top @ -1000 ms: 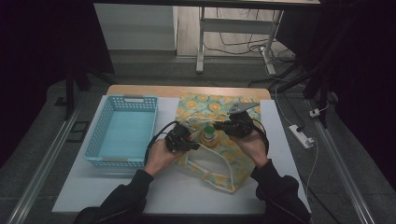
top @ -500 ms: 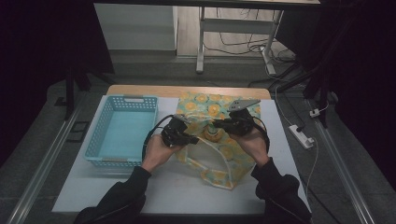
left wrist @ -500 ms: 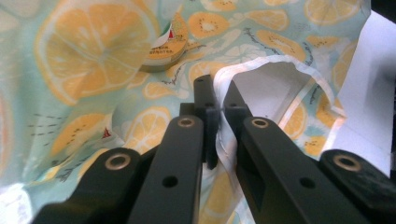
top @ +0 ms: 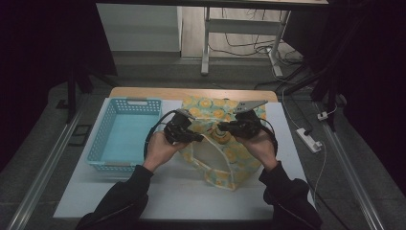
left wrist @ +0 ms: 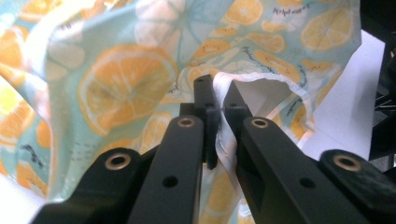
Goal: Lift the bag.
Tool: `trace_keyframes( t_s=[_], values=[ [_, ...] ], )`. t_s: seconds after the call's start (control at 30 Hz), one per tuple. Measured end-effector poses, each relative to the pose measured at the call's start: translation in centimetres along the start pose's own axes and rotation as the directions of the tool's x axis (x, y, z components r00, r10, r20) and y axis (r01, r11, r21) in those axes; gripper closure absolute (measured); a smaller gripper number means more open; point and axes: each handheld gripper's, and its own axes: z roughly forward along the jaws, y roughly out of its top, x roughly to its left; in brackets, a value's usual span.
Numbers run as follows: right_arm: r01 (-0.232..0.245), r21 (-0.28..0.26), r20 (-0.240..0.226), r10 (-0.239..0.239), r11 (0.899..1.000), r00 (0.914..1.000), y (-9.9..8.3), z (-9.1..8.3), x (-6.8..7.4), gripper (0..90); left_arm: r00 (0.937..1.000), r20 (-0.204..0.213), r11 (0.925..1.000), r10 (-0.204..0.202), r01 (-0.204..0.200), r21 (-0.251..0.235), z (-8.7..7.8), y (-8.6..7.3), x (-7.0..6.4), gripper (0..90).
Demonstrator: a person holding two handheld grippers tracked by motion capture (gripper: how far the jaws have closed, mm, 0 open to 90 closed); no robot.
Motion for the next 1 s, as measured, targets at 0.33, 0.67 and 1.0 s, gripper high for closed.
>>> trace_keyframes(
  t_s=[0.33,0.67,1.0],
  values=[
    [0.014,-0.026,-0.032,-0.015,1.000,0.9994,0.9,-0.6,0.8,90.0,0.9992,0.039,0.9988,-0.007,0.009,-0.048,-2.4,1.4,0.1,88.9],
    [0.043,-0.040,-0.045,-0.045,0.998,0.9979,3.1,-2.0,1.2,90.0,0.9983,0.059,0.9935,0.006,0.000,-0.114,-5.8,3.7,0.1,89.0],
    [0.039,-0.058,-0.062,-0.043,0.998,0.9972,5.5,-3.2,1.0,90.0,0.9984,0.056,0.9873,0.011,-0.002,-0.159,-8.1,5.7,0.3,89.1]
  ],
)
